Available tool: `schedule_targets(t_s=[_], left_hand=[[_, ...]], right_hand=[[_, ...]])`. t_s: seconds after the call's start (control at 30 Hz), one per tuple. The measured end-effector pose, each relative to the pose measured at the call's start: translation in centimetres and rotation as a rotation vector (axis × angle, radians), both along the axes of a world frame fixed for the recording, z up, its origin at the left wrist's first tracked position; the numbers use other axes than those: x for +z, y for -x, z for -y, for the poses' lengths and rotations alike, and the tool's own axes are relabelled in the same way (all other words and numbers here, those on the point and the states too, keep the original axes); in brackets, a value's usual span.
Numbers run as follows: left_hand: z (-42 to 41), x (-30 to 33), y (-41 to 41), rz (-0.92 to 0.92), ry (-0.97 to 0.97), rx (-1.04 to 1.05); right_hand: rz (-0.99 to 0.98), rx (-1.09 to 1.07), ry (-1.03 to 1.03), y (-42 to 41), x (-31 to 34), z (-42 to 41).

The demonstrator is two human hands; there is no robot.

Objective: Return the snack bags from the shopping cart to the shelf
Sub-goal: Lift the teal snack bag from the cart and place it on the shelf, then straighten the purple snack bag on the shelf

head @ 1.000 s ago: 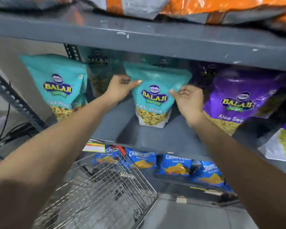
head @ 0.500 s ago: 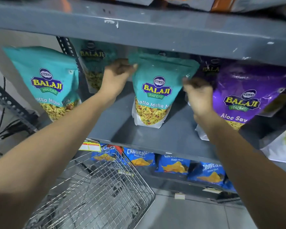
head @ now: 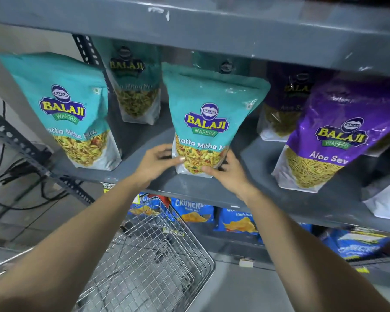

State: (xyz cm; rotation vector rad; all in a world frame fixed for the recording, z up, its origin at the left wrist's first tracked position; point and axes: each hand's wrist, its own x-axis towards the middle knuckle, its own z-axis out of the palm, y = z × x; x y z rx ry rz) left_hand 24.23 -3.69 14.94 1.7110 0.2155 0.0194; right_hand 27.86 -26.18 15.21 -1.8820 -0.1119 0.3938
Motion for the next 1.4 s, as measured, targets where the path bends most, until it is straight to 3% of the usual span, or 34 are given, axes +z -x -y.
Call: schedule_targets(t_s=[0.3,0.73,0.8,0.87,0.97,1.1,1.2,1.33,1.4], left_hand=[[0.6,-0.5,3.8,0.026,0.039,0.109],[1.2,0.2,5.4,-0.017,0.046,0.101],[2.1,0.2,6.2,-0.004,0.099,0.197],[3.4,0.3,7.4,0.110,0.108,0.425],[6.2,0.8,8.7,0.280,-0.023,0.641],[13.1,2.3,8.1,0.313,-0.031,0.488],[19.1,2.3,6.2,0.309,-0.074,0.324],[25.0,0.6,0.6,0.059,-0.084,0.050],[26.3,-0.3,-1.7,-0.070,-0.082,-0.099]], right_hand=[[0.045,0.045,0.000,2.6,-0.3,-0.5],[0.023,0.085,0.011,3.9,0.7,-0.3],[-0.021,0.077,-0.059,4.5,0.6,0.2],[-0.052,0.017,-0.129,5.6,0.6,1.5],[0.016,-0.168,-0.222,7.7,0.0,5.2],[0.183,-0.387,-0.142,8.7,-0.6,13.8],[0.199,-0.484,-0.025,7.4,-0.8,20.8],[0.260,-0.478,0.100,3.0,-1.1,25.4],[0.202,-0.362,0.081,0.5,-0.8,26.2]])
